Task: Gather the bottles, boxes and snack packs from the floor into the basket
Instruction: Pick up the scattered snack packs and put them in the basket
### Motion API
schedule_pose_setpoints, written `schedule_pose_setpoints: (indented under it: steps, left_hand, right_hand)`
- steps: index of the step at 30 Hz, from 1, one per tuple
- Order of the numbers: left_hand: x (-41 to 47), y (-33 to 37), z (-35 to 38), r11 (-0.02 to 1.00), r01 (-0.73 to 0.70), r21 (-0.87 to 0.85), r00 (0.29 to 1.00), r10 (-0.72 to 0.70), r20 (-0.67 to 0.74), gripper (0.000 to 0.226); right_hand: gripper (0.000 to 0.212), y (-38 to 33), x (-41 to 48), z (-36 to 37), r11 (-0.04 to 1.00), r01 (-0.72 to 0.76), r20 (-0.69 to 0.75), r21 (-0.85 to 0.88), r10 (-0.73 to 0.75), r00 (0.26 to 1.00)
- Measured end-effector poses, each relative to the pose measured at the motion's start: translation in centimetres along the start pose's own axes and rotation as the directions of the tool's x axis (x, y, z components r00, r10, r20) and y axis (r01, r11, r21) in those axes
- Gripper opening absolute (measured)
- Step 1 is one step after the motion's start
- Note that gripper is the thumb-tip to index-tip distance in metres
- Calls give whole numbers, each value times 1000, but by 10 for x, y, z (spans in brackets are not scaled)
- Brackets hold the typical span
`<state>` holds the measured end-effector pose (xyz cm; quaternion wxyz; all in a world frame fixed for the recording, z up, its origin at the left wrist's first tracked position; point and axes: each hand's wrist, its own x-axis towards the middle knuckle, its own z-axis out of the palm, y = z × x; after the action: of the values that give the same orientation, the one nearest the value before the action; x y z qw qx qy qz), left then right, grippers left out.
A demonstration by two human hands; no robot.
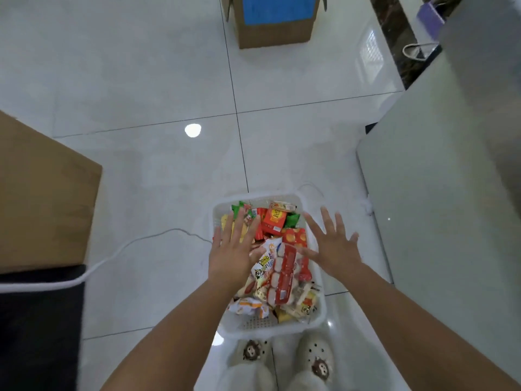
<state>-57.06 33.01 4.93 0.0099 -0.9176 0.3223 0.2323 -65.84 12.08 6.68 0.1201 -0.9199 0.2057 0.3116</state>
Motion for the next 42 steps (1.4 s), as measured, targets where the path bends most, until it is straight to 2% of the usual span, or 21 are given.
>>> schedule_pose_setpoints:
  steps: [2,4,9,13,15,17,19,21,24,27,30,32,34,37,40,42]
  left_hand:
    - [-14,7,-28,1000,4,19,992,-2,-125,79]
    - [-28,16,-51,1000,3,19,988,0,-153,86]
    - [-74,45,-83,999,27,20,979,-22,-201,85]
    - [-140,70,-64,998,51,25,975,-45,-220,85]
    - [-180,82,-43,996,87,16,969,-81,-235,91]
    - [-222,97,-19,991,130,36,960,-117,-253,86]
    - [-257,116,7,988,147,44,958,-131,-254,70]
    - [-290,131,40,992,124,12,957,-116,-265,68]
    - [-331,135,101,994,102,48,943,-82,-322,69]
    - [-356,118,172,985,154,80,933,-119,-339,70]
    - [-359,98,262,983,152,104,941,-112,-320,71]
    - [-356,87,329,985,147,90,950,-115,-289,71]
    - [-351,76,394,990,87,108,970,-59,-234,72]
    - [-347,48,476,987,-29,160,983,57,-172,80]
    - [-344,24,525,974,-139,177,981,160,-108,91]
    - [-349,21,541,975,-176,133,977,190,-98,91]
  right_hand:
    - [93,2,-26,-23,997,27,-61,-68,-31,998]
    - [110,7,-47,-41,993,39,-94,-109,-49,994]
    - [100,19,-113,-61,991,43,-152,-129,-62,986]
    - [105,37,-177,-30,989,31,-186,-143,-57,981]
    - [112,49,-213,-1,987,36,-180,-154,-64,982]
    - [112,64,-252,36,989,36,-169,-144,-60,984]
    - [94,82,-288,78,995,9,-173,-99,-26,985]
    - [73,98,-321,124,998,-28,-133,-60,20,991]
    - [91,119,-352,197,998,-69,-147,-2,68,987]
    - [67,130,-355,266,982,-147,-105,118,159,982]
    - [61,135,-330,341,965,-185,-94,185,205,974]
    - [62,137,-297,398,948,-201,-109,246,234,966]
    - [68,137,-263,458,929,-236,-85,286,270,959]
    - [91,136,-221,537,847,-322,-44,422,374,926]
    - [113,142,-196,581,735,-430,5,524,502,865]
    - [118,149,-195,591,712,-459,0,531,542,840]
